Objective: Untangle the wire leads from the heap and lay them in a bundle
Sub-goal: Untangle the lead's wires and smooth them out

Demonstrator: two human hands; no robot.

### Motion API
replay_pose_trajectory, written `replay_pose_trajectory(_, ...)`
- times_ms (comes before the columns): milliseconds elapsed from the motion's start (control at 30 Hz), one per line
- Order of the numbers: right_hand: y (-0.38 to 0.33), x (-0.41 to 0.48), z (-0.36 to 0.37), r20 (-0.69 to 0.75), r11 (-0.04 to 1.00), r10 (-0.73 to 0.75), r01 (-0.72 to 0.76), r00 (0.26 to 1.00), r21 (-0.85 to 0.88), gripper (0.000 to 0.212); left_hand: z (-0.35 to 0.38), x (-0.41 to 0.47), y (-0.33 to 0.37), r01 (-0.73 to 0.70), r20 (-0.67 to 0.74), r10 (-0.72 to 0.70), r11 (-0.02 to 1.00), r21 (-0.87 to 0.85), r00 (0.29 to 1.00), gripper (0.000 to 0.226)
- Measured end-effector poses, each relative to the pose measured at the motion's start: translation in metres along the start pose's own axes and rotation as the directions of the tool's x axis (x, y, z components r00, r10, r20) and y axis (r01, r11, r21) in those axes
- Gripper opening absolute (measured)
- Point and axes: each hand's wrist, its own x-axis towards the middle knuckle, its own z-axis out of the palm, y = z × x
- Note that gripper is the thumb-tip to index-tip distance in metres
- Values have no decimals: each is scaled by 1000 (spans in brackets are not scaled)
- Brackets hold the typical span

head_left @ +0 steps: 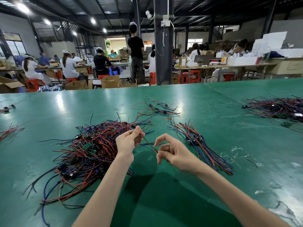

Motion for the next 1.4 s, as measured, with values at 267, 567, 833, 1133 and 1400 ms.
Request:
replay_pose_trajectory(267, 1, -1, -16, 222, 958, 261, -280, 940, 60, 26, 9, -8, -5, 192, 256, -188, 981, 10, 948, 16)
replay_pose_trajectory(567, 12, 8, -20, -105, 965, 261, -261, 960, 7, 32, 27, -24, -19, 310, 476, -364, 931, 192, 800, 21)
replay_pose_trajectory(833, 20, 19, -43, -464, 983, 185, -170, 867, 74, 22, 26, -23, -20, 403, 439, -409, 908, 113, 800, 32)
replay_pose_trajectory(1133, 24, 1, -103, -597, 826, 359, -542, 717, -155, 19, 24, -20, -21, 447, 423, -433, 892, 72, 796, 22)
replay_pose_trajectory(1400, 22, -8, -106, -640, 653, 437, -713, 632, -257, 24, 24, -22, -18, 456, 418, -437, 888, 59, 797, 22)
